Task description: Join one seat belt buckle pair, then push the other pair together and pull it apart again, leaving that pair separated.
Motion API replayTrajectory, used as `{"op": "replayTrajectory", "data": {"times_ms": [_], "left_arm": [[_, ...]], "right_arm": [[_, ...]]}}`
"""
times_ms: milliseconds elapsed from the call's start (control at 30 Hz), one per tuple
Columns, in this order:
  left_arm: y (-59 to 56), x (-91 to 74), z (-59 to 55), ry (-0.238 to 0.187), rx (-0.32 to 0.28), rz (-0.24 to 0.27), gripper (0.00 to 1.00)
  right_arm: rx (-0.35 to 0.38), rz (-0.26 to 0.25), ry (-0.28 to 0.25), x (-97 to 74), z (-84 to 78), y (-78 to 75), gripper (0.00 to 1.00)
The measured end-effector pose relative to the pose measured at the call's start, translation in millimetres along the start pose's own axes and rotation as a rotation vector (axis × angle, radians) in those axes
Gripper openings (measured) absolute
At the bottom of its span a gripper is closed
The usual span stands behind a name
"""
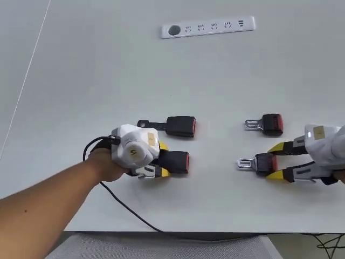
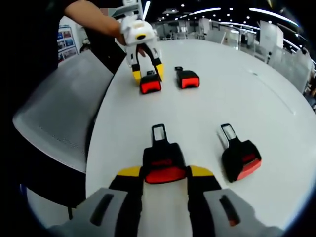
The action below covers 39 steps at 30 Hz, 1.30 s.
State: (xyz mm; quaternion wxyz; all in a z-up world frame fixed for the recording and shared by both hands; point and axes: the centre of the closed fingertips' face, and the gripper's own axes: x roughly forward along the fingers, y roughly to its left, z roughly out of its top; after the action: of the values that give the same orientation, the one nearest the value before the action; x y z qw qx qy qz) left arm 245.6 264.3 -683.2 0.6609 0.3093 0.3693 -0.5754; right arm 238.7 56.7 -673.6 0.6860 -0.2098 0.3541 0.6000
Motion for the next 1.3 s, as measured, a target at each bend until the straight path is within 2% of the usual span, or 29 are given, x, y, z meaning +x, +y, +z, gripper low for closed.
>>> {"op": "replayTrajectory", "data": {"times_ms": [400,733,933,1300], "left_arm": [[0.2,-0.3,-0.8,0.015,0.006,-0.005,0.35],[0.3,-0.3,-0.7,0.025,0.007,-0.007,0.35],[0.7,-0.1,-0.7,0.037,0.009,-0.008,0.35],[0.8,-0.2,-0.3,0.051,0.021,-0.009,0.35]], "right_arm": [[-0.025,0.011,-0.029,33.2,30.4,-1.5,0.34],[-0.03,0.011,-0.049,61.1,57.6,4.3,0.34],[-0.02,0.011,-0.047,76.7,72.8,8.6,0.34],[-0.031,0.004,-0.014,88.9,84.8,12.3,0.34]]}}
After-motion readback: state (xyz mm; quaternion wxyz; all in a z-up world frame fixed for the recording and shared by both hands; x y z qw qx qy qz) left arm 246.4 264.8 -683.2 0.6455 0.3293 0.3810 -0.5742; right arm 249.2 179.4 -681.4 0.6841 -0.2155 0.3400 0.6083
